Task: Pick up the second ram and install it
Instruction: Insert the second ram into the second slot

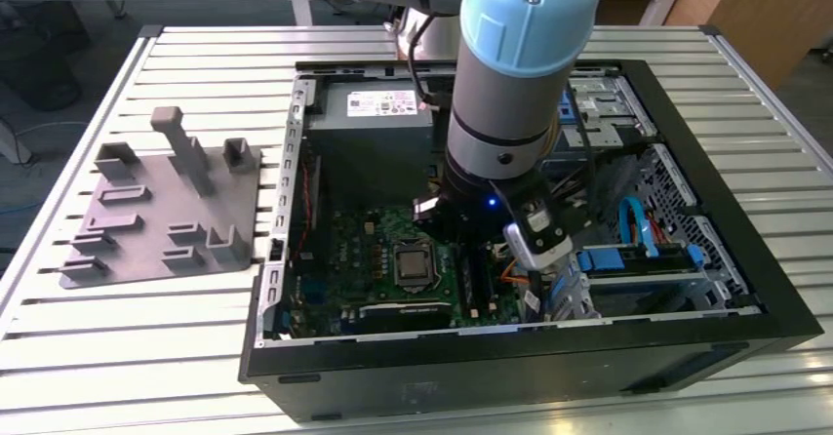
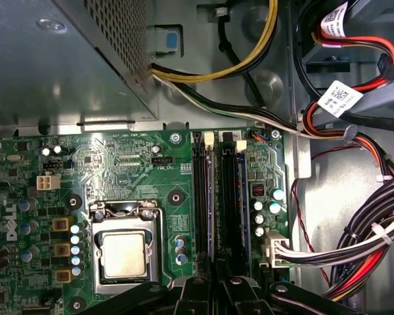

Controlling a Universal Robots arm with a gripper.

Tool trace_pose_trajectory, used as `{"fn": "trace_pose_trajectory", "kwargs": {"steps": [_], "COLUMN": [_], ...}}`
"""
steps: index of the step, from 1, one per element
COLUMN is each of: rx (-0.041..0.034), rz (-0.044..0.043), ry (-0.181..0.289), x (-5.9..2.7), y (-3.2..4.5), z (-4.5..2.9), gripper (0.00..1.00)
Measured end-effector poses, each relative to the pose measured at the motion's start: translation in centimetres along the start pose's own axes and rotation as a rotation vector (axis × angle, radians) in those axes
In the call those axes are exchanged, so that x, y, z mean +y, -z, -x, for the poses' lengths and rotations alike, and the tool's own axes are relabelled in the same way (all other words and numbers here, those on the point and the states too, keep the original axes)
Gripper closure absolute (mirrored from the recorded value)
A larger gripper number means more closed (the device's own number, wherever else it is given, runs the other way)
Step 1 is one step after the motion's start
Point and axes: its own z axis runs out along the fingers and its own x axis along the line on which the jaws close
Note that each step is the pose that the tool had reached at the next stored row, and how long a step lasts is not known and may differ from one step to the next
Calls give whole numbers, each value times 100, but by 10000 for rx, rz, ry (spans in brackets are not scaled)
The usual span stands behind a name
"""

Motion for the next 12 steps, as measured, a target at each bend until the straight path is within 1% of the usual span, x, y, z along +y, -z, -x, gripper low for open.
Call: {"fn": "trace_pose_trajectory", "kwargs": {"steps": [7,12], "rx": [-2,-3], "rz": [-25,-24], "ry": [-17,-17], "x": [0,1], "y": [-8,12], "z": [0,1], "gripper": [86,86]}}
